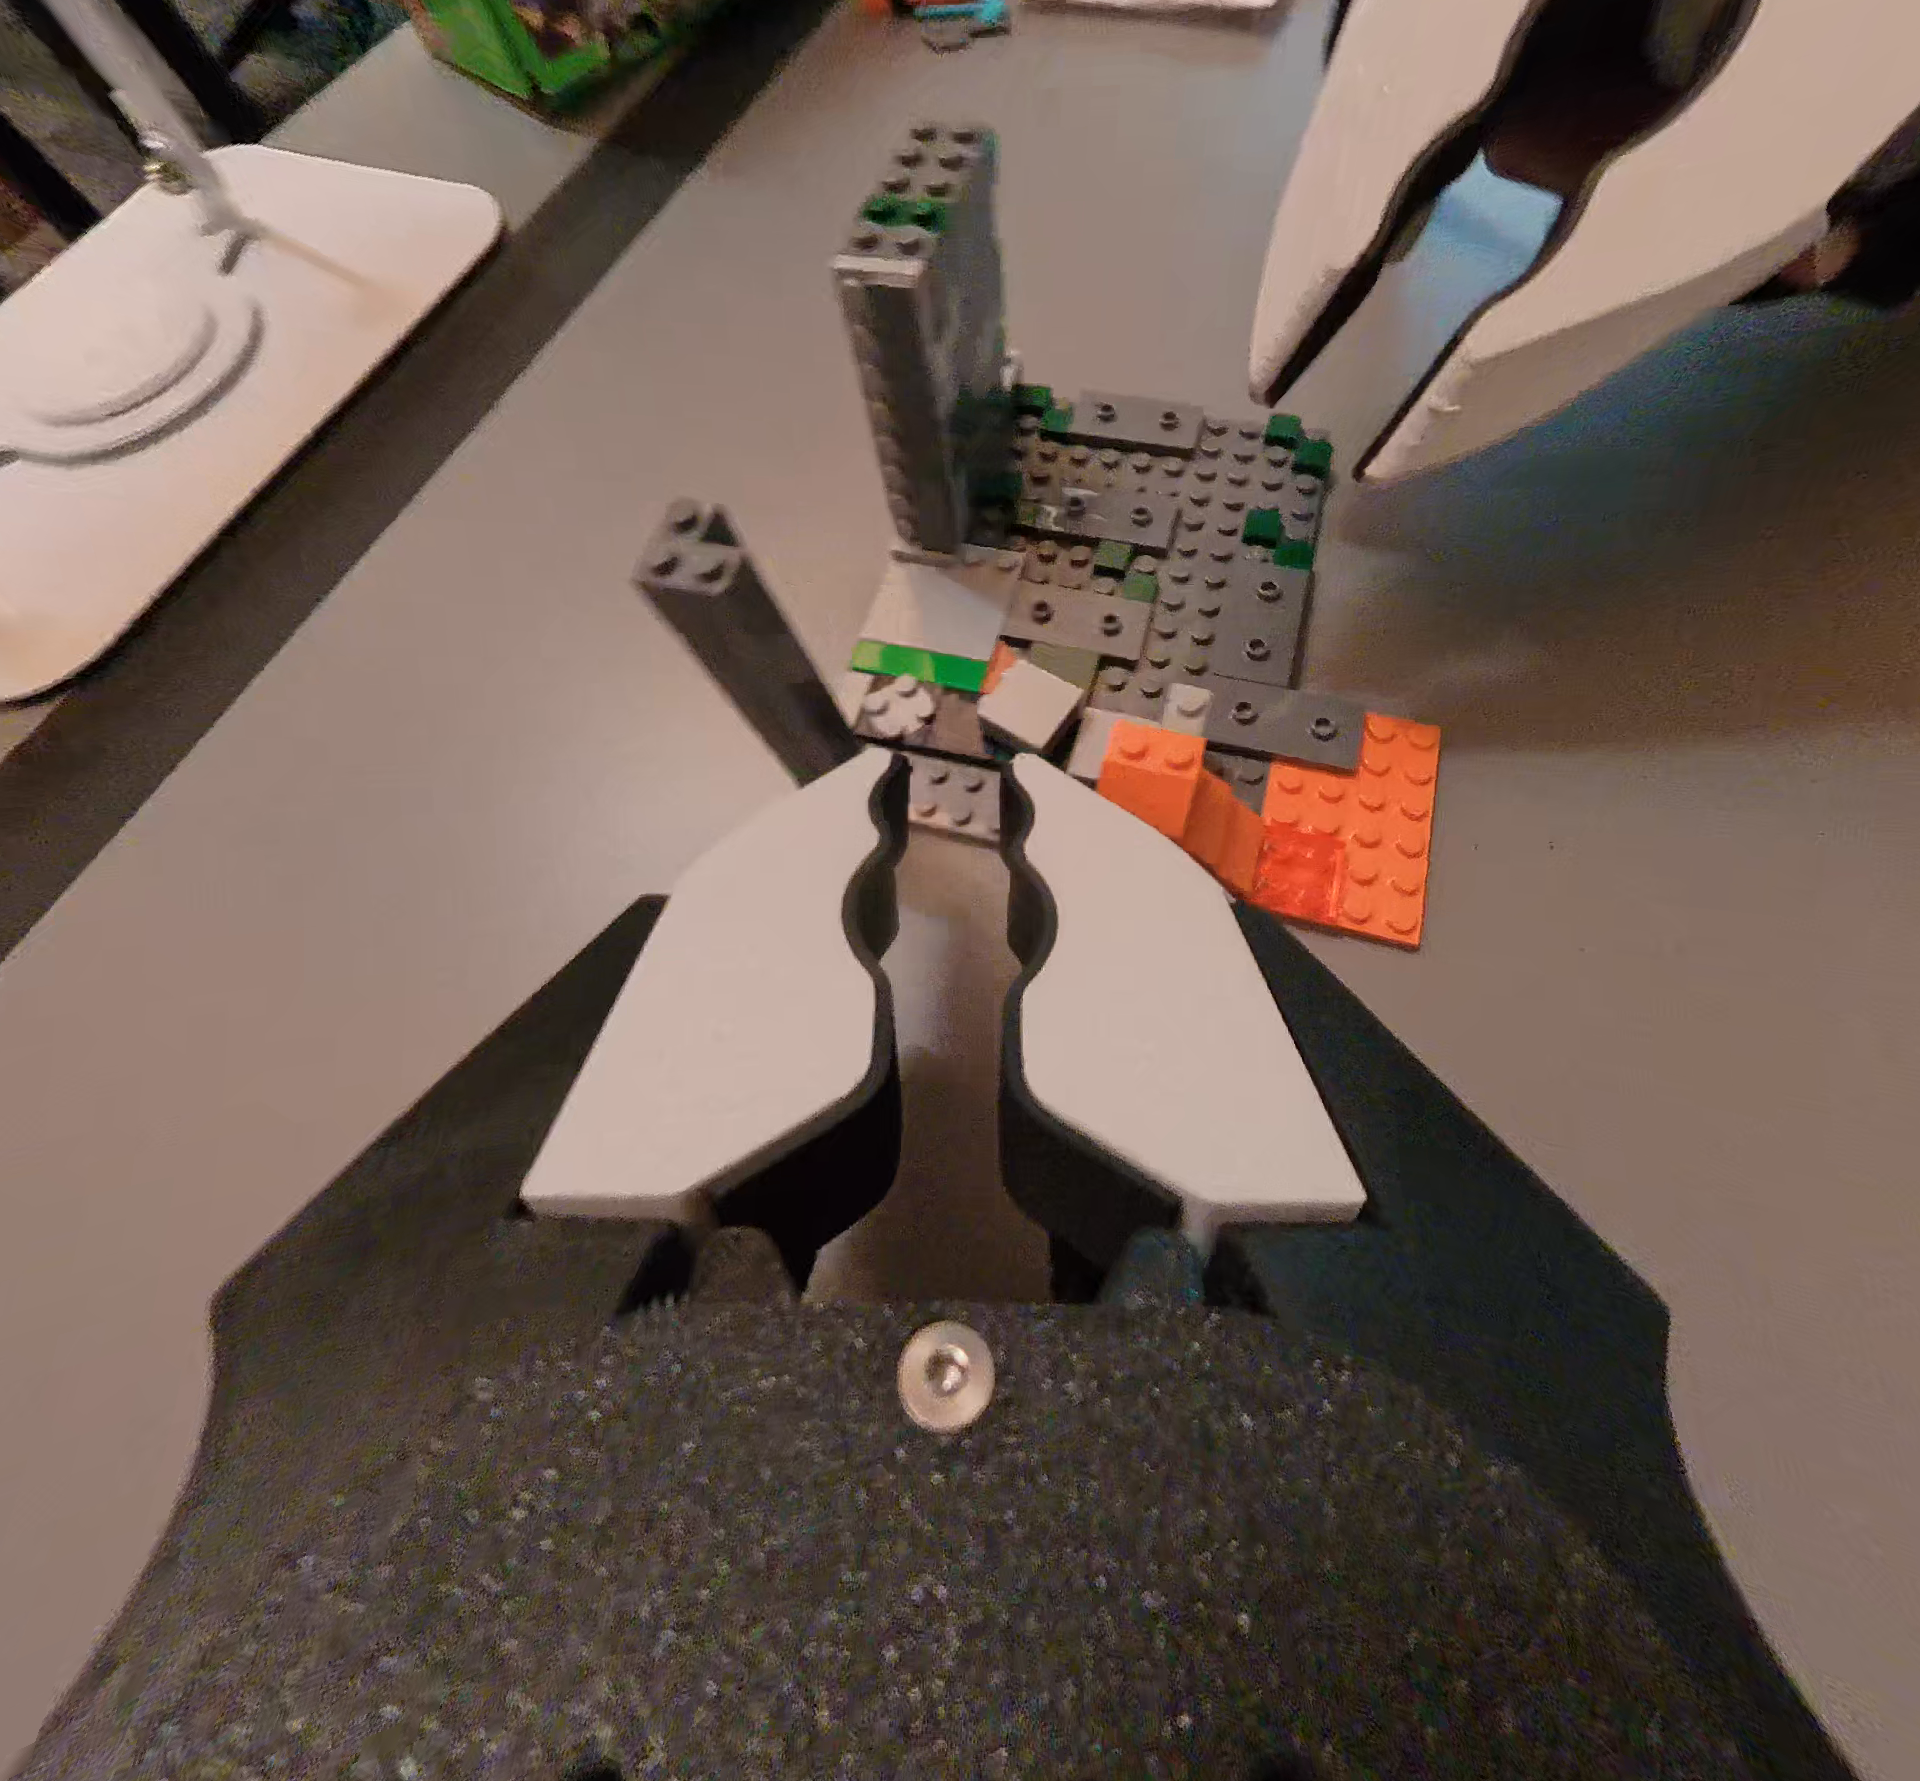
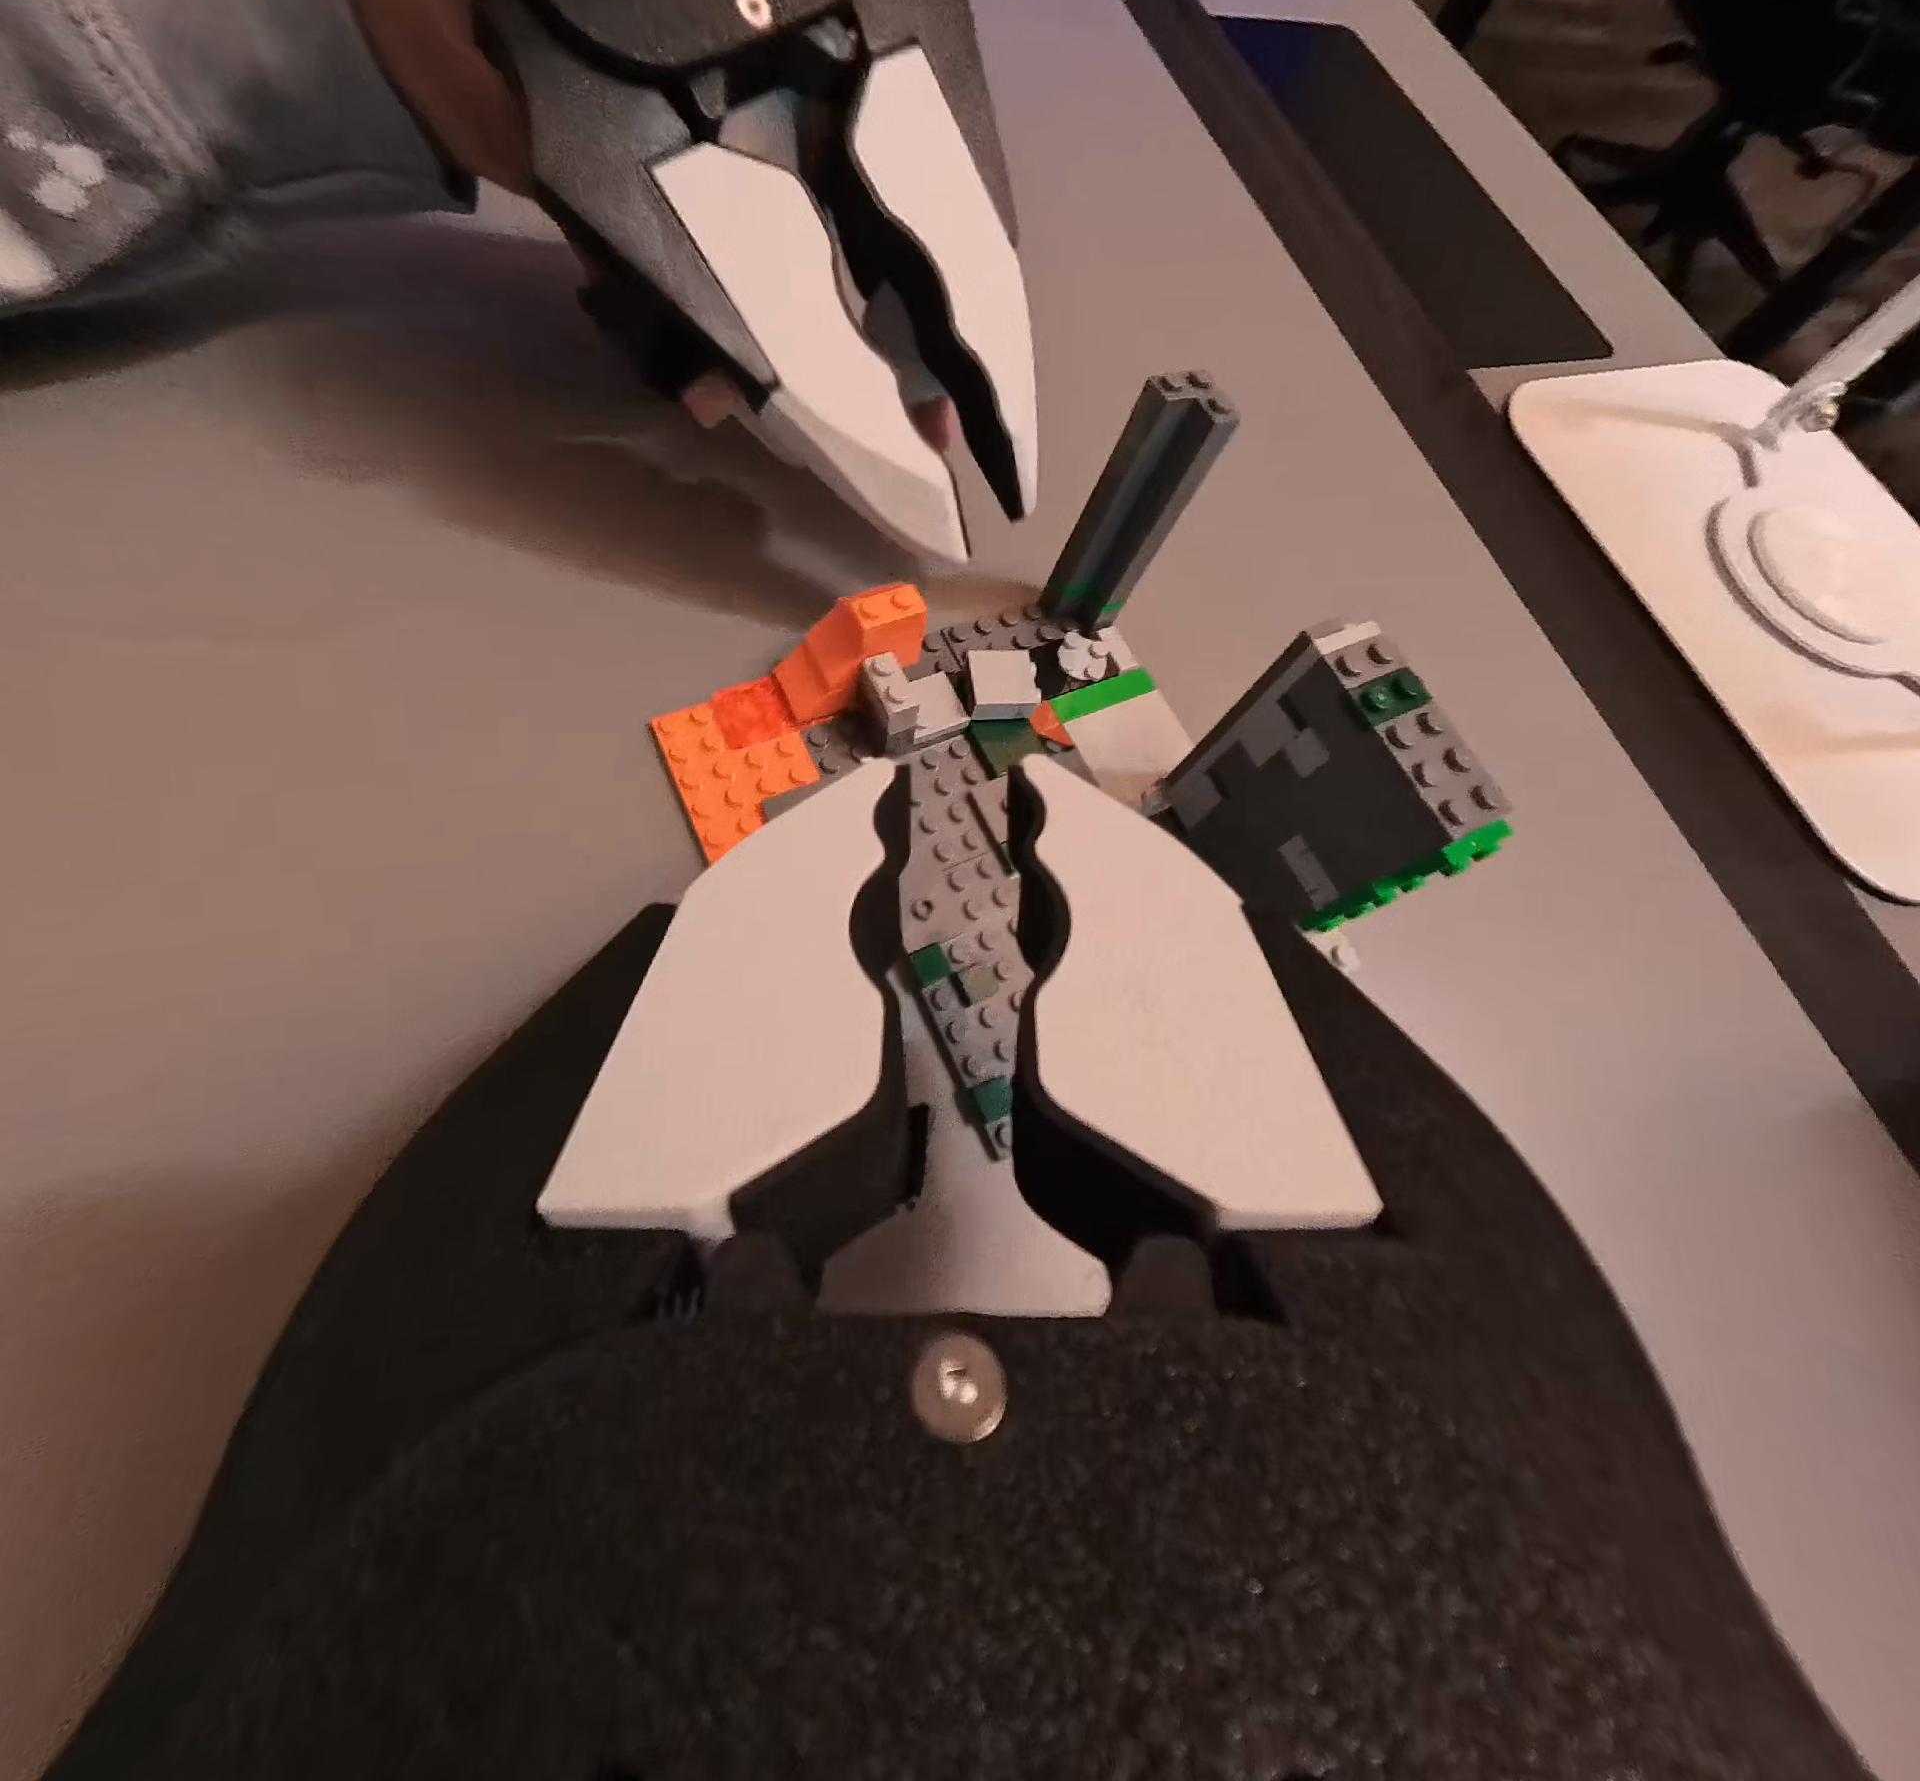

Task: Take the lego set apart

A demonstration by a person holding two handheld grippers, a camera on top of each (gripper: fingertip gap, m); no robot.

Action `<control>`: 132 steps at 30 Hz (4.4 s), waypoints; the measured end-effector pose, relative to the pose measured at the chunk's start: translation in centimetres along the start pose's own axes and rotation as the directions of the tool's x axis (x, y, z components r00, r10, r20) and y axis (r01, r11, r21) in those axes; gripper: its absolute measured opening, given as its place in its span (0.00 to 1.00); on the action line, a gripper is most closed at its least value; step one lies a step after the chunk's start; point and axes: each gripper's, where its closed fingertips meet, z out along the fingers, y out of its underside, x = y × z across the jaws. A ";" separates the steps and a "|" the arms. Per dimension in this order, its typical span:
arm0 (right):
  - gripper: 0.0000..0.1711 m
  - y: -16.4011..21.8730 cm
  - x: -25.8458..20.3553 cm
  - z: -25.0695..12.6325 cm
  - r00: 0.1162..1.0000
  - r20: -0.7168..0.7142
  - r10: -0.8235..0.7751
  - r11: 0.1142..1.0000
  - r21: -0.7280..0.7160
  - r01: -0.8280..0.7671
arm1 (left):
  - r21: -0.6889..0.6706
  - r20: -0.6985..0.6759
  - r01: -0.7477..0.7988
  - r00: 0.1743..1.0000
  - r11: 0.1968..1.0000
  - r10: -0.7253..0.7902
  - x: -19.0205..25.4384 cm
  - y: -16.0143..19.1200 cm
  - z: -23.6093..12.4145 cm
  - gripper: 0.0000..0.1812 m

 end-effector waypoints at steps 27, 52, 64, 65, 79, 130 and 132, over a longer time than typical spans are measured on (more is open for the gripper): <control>0.12 2.9 2.2 3.0 1.000 0.013 0.003 0.985 -0.172 0.000 | -0.109 -0.070 -0.017 0.997 0.994 0.010 1.1 -2.1 -0.3 0.15; 0.10 2.8 2.7 -2.0 0.994 -0.037 0.107 0.973 -0.200 -0.112 | 0.037 0.184 -0.013 0.983 0.999 0.006 3.6 -1.9 -1.0 0.14; 0.11 7.7 1.0 -5.9 0.980 -0.048 0.194 0.969 -0.145 -0.199 | -0.102 0.026 -0.020 0.999 0.995 0.023 5.5 -0.6 3.2 0.19; 0.11 7.7 0.9 -5.9 0.980 -0.042 0.193 0.971 -0.137 -0.197 | -0.111 0.017 -0.022 1.000 0.994 0.024 5.4 -0.4 2.9 0.19; 0.21 3.4 1.9 -5.9 0.977 0.019 0.213 0.970 0.112 -0.214 | -0.044 -0.093 -0.071 0.993 0.996 0.067 4.4 1.6 -0.2 0.18; 0.10 -5.4 2.1 -2.1 0.936 0.350 0.038 0.974 0.196 -0.113 | 0.155 0.032 -0.020 0.999 0.988 0.015 3.2 -2.7 -3.1 0.12; 0.10 -4.9 0.3 -2.0 0.941 0.337 -0.038 0.985 0.174 -0.022 | 0.232 -0.038 0.026 0.999 0.972 -0.018 4.3 -4.3 -3.5 0.16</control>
